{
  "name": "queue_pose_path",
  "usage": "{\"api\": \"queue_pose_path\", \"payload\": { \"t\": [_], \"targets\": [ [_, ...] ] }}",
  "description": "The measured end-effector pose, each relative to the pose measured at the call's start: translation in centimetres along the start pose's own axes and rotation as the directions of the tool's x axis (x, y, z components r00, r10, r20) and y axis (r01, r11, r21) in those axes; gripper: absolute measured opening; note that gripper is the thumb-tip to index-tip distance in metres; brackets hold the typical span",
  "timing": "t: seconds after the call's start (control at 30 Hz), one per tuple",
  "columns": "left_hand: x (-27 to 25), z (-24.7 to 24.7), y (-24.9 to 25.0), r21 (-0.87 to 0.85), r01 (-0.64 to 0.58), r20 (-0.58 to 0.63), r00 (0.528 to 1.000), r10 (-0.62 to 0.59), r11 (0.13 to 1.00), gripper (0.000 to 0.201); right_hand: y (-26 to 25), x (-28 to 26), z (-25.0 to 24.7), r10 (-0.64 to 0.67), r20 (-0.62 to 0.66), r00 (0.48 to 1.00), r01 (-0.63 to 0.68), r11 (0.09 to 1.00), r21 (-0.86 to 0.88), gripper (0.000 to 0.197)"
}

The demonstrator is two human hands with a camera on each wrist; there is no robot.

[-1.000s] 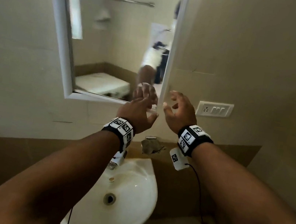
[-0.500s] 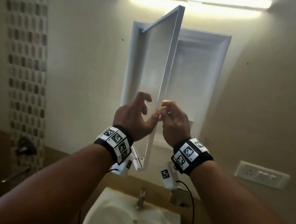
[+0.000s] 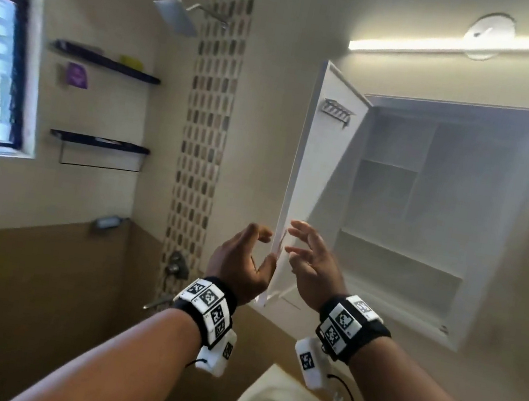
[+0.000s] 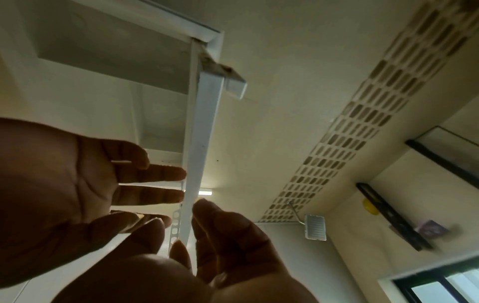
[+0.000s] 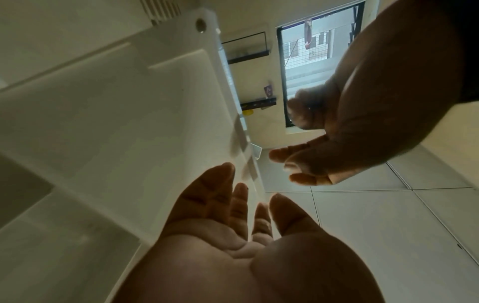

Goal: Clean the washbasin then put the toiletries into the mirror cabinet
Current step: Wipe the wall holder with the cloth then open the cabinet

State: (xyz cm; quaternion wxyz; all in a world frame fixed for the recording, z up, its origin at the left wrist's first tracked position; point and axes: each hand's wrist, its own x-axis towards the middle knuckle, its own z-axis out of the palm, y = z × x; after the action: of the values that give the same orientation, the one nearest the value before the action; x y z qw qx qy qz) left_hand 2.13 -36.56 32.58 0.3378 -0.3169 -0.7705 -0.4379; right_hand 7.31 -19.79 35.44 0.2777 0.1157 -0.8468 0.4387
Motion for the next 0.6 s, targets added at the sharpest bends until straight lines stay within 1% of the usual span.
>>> {"api": "queue_pose_path", "payload": {
  "t": [0.13, 0.2, 0.27, 0.33, 0.37, 0.4, 0.5, 0.6],
  "targets": [
    [-1.4, -1.6, -4.1, 0.05, 0.031, 0.018, 0.999, -0.032, 0.998, 0.041, -0.8, 1.4, 3.4, -0.004, 0.028, 1.0, 0.004, 1.0, -0.006, 0.056],
    [-1.7, -2.4, -6.6, 0.066, 0.059, 0.021, 0.998, -0.06, 0.996, 0.041, -0.9, 2.5, 5.5, -0.01, 0.02, 1.0, 0.011, 0.999, -0.044, 0.055],
    [-1.8, -3.3, -9.0, 0.079, 0.077, 0.017, 0.997, -0.078, 0.994, 0.04, -0.8, 3.3, 7.2, -0.033, -0.049, 0.998, 0.027, 0.993, -0.118, 0.055],
    [-1.7, -5.0, -12.6, 0.099, 0.109, 0.009, 0.994, -0.111, 0.989, 0.038, -0.3, 4.9, 10.6, -0.067, -0.125, 0.99, 0.043, 0.981, -0.189, 0.055],
    [-1.6, -5.2, -13.0, 0.095, 0.11, 0.007, 0.994, -0.111, 0.989, 0.037, -0.1, 4.7, 10.7, -0.082, -0.165, 0.983, 0.047, 0.977, -0.207, 0.055],
    [-1.6, -5.8, -14.4, 0.102, 0.117, 0.01, 0.993, -0.119, 0.988, 0.036, 0.3, 5.0, 11.8, -0.089, -0.195, 0.977, 0.047, 0.977, -0.207, 0.056],
    [-1.7, -8.5, -19.5, 0.124, 0.158, 0.039, 0.986, -0.164, 0.98, 0.037, 1.4, 6.2, 17.0, -0.07, -0.296, 0.953, 0.009, 0.979, -0.203, 0.054],
    [-3.1, -11.5, -24.9, 0.167, 0.215, 0.054, 0.973, -0.227, 0.962, 0.037, 2.4, 7.0, 23.4, -0.116, -0.403, 0.908, -0.04, 0.932, -0.359, 0.05]
  ]
}}
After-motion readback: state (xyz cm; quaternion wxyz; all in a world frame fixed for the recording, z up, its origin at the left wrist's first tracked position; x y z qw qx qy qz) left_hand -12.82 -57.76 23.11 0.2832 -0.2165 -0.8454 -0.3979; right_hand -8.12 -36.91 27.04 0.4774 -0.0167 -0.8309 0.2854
